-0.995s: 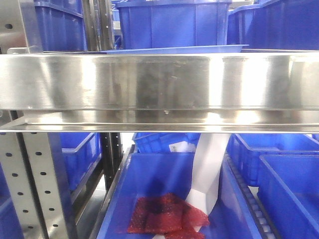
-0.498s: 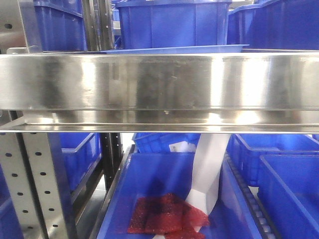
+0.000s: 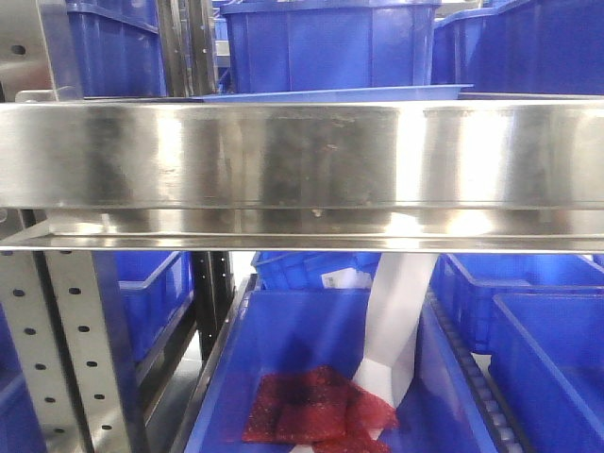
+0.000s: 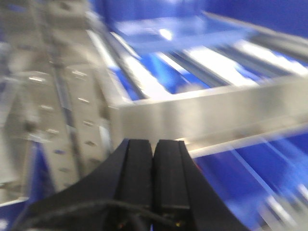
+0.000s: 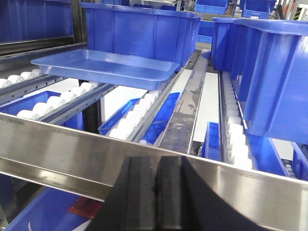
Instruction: Grab blue tray and place on right shelf
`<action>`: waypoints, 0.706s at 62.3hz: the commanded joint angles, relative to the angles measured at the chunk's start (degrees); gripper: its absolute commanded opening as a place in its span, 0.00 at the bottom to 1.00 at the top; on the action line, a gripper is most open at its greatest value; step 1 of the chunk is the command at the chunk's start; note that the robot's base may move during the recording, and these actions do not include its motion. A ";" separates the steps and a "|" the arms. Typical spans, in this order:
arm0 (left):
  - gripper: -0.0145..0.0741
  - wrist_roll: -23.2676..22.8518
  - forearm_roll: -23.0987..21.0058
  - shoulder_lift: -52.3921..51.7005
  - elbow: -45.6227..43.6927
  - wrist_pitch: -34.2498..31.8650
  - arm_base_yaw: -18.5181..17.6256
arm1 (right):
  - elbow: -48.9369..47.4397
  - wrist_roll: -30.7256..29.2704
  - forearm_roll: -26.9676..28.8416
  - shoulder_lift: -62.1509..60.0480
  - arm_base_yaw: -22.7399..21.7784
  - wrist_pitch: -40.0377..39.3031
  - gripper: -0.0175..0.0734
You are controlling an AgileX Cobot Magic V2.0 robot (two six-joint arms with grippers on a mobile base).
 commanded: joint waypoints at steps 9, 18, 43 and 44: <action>0.11 1.33 -2.25 -8.21 10.60 -19.04 11.46 | -1.61 -0.61 -0.75 0.64 0.02 -5.27 0.26; 0.11 1.33 -3.36 -12.60 20.71 -28.81 14.57 | -1.61 -0.61 -0.75 0.64 0.02 -5.27 0.26; 0.11 1.33 -3.36 -12.99 26.94 -31.47 18.72 | -1.61 -0.61 -0.75 0.64 0.02 -5.28 0.26; 0.11 1.33 -3.36 -12.99 26.94 -31.47 18.72 | -1.61 -0.61 -0.75 0.64 0.02 -5.28 0.26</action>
